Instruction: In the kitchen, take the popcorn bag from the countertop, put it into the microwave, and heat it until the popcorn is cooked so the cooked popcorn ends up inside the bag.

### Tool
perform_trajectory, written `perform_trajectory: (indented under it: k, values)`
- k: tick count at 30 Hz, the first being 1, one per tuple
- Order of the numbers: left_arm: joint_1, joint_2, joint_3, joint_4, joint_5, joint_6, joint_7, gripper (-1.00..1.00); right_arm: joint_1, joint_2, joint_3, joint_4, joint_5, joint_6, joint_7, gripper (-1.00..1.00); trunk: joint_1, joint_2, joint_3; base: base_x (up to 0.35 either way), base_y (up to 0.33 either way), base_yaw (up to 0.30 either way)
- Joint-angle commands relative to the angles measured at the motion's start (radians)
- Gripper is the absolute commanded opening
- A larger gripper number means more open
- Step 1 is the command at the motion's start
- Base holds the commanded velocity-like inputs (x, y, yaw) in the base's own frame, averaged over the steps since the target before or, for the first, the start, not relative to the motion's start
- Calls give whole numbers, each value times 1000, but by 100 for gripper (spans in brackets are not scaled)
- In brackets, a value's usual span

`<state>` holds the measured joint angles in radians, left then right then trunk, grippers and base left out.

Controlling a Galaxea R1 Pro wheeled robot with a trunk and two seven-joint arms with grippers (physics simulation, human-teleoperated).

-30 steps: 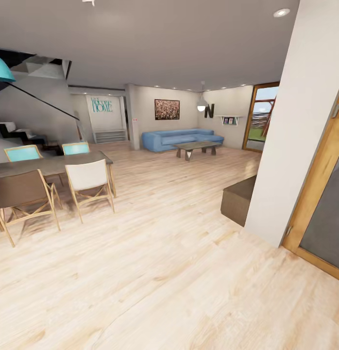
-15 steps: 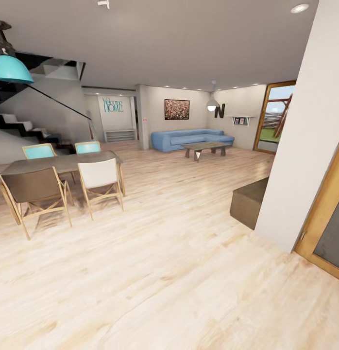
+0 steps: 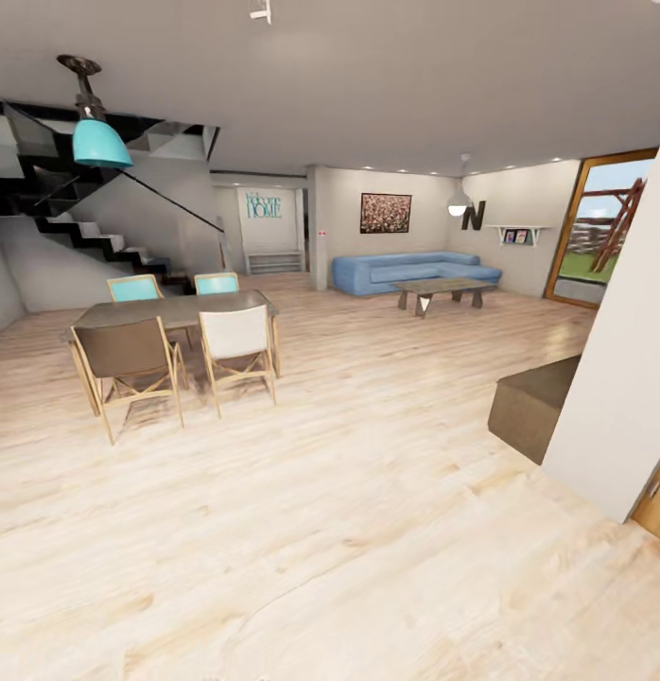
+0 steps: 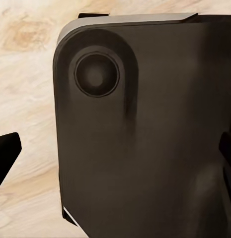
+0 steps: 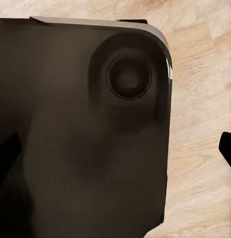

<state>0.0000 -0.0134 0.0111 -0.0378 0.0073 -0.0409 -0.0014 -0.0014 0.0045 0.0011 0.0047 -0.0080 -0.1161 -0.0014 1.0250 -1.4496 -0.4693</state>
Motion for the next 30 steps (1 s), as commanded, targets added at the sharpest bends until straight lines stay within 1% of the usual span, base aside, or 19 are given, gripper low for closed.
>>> perform_trajectory:
  k: [1,16,30]
  values:
    - [0,0,1,-1,1,-2,0,100,0,0,1,2,-1,-4,0,100,0,0,-1,0,0,280]
    - [0,-1,0,-1,12,-2,0,100,0,-1,2,8,-1,-4,0,100,0,0,-1,0,0,280]
    - [0,0,0,-1,12,-11,0,100,0,-1,2,8,-1,-4,0,100,0,0,-1,0,0,280]
